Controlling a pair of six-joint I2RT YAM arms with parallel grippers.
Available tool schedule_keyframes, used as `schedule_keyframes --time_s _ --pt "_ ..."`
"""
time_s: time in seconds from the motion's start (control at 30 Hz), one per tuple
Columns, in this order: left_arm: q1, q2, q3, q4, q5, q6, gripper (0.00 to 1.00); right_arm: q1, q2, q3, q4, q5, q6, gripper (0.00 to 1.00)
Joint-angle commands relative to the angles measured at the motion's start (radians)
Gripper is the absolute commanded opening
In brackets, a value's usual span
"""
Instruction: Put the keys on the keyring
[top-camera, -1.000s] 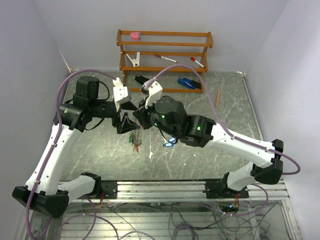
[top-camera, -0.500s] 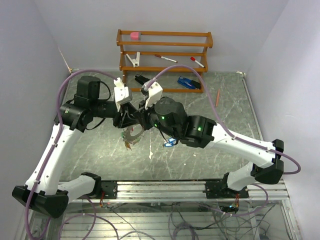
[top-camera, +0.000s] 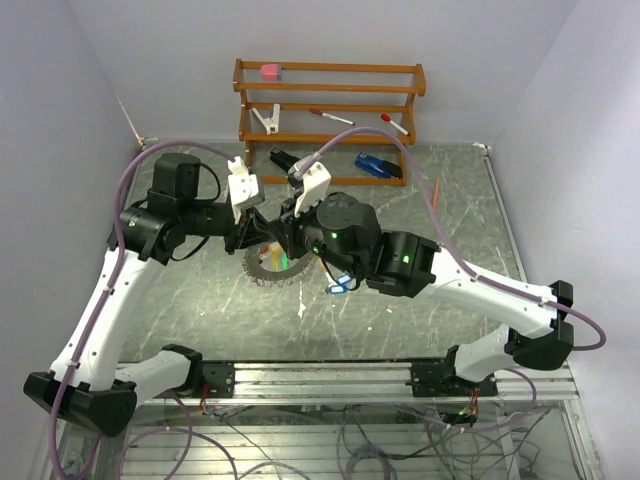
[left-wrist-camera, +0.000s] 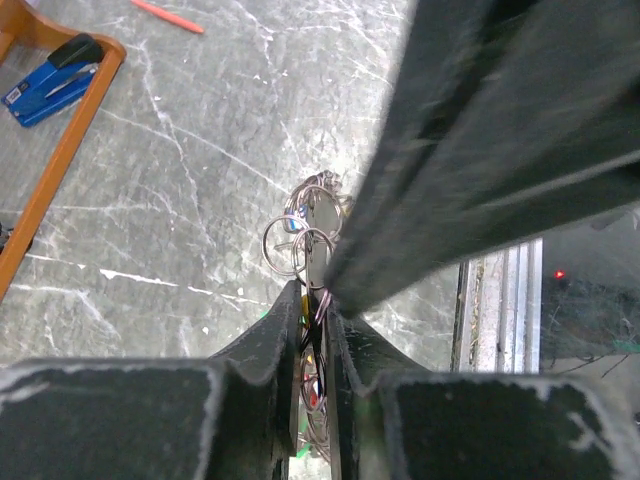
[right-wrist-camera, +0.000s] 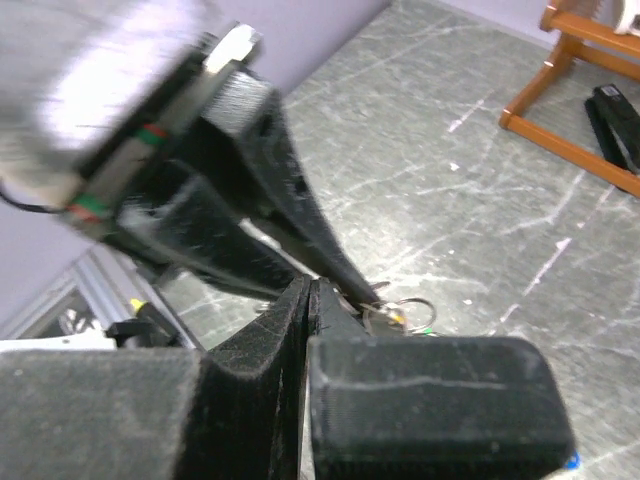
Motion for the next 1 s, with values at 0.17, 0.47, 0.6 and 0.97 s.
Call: schedule_keyframes --time_s 0.17,0.47,0.6,0.97 --pt "0.001 0.020 0.008 0.059 0.001 -0.028 0.26 0.016 -0.031 0.022 0.077 -0.056 0.034 0.00" --pt "-0.001 0.021 0.015 0.018 0.027 0.021 0.07 0.015 -0.082 0.002 0.049 0.007 0.017 0.00" --pt "-0.001 0.009 -0.010 -0.015 -0.044 0.051 0.07 -0.006 -0.150 -0.077 0.006 0.036 0.000 0.00" --pt "0.012 -0.078 -0.203 0.112 -0.416 -0.062 0.40 -0.357 -0.108 -0.457 0.072 -0.404 -0.025 0.57"
